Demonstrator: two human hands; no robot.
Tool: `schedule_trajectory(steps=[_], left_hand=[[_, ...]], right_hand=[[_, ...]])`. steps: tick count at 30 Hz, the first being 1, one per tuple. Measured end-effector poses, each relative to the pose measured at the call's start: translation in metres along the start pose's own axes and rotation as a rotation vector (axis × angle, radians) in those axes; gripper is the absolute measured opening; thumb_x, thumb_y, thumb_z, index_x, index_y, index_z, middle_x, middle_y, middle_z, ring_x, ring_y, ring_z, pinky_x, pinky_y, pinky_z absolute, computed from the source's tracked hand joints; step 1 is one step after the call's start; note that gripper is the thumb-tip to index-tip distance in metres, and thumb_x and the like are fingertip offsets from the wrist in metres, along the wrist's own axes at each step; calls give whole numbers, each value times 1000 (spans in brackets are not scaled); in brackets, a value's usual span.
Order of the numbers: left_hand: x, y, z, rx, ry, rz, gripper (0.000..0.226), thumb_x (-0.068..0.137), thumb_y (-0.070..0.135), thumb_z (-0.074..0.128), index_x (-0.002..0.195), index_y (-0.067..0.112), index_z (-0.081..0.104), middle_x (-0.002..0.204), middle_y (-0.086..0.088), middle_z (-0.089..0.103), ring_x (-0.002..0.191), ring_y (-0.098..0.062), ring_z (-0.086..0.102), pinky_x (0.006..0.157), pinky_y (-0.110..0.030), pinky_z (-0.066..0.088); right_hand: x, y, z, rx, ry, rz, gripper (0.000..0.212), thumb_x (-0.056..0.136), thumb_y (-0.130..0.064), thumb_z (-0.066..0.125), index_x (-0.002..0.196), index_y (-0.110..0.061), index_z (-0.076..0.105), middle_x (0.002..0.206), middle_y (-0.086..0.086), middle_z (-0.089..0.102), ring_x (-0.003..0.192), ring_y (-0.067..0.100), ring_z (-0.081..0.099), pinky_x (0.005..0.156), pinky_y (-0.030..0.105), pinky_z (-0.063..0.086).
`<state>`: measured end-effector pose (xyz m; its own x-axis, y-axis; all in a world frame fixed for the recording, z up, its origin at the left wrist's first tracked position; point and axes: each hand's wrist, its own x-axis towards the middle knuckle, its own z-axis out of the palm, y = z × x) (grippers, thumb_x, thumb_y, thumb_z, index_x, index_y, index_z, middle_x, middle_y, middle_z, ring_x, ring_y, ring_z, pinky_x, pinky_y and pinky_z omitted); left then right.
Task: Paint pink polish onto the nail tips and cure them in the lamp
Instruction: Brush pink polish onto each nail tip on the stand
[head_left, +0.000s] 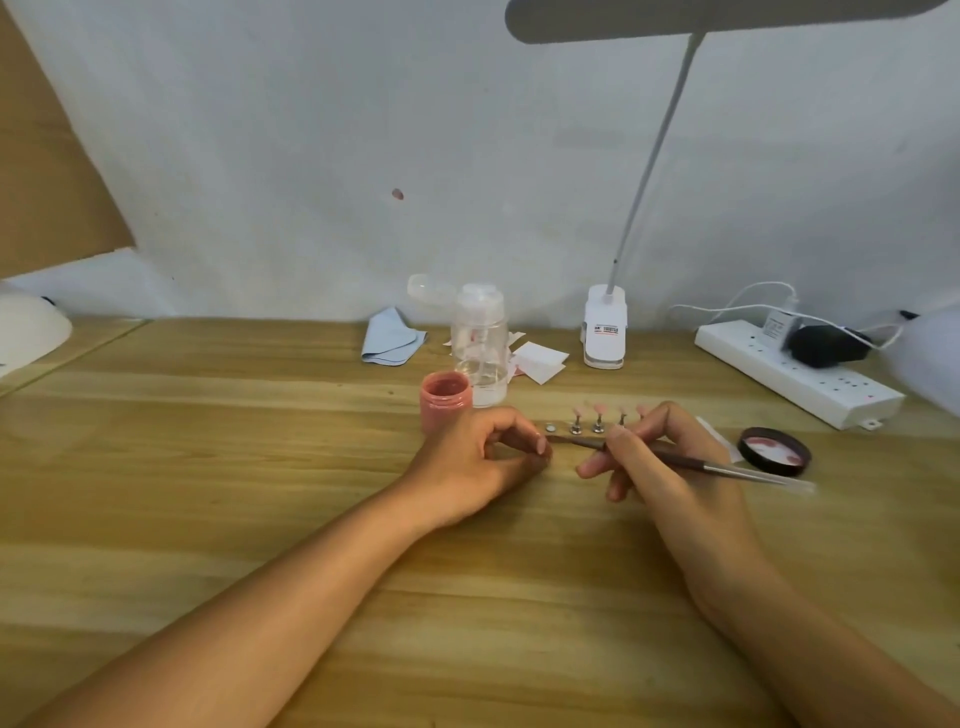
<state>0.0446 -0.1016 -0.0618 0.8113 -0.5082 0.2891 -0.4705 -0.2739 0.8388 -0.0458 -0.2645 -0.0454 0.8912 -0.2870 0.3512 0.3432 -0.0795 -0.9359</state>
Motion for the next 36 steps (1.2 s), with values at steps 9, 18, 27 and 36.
schedule_trajectory(steps=[9, 18, 27, 36], left_hand=[[1, -1, 1, -29, -8, -8, 7, 86, -2, 69, 92, 1, 67, 93, -7, 72, 58, 16, 55, 60, 0, 36], [1, 0, -1, -35, 2, -30, 12, 85, 3, 72, 88, 14, 69, 87, 5, 73, 65, 14, 58, 62, -4, 37], [1, 2, -2, -14, 16, -37, 18, 86, 8, 73, 83, 25, 67, 86, 9, 72, 52, 9, 47, 53, -8, 32], [0, 2, -2, -10, 16, -60, 16, 86, 9, 73, 84, 24, 67, 84, 11, 71, 50, 2, 37, 50, -13, 29]], right_hand=[[2, 2, 1, -43, -62, 18, 20, 94, -6, 56, 80, 3, 46, 72, 11, 74, 52, 11, 56, 56, 14, 47], [2, 2, 1, -56, -79, 32, 20, 95, -7, 55, 81, 3, 44, 73, 10, 74, 52, 12, 57, 57, 16, 49], [4, 1, 1, -67, -67, 41, 20, 95, -6, 55, 80, 5, 45, 70, 10, 73, 51, 13, 57, 55, 18, 49], [3, 2, 1, -60, -61, 49, 21, 95, -6, 55, 81, 7, 44, 70, 12, 73, 52, 15, 57, 56, 20, 50]])
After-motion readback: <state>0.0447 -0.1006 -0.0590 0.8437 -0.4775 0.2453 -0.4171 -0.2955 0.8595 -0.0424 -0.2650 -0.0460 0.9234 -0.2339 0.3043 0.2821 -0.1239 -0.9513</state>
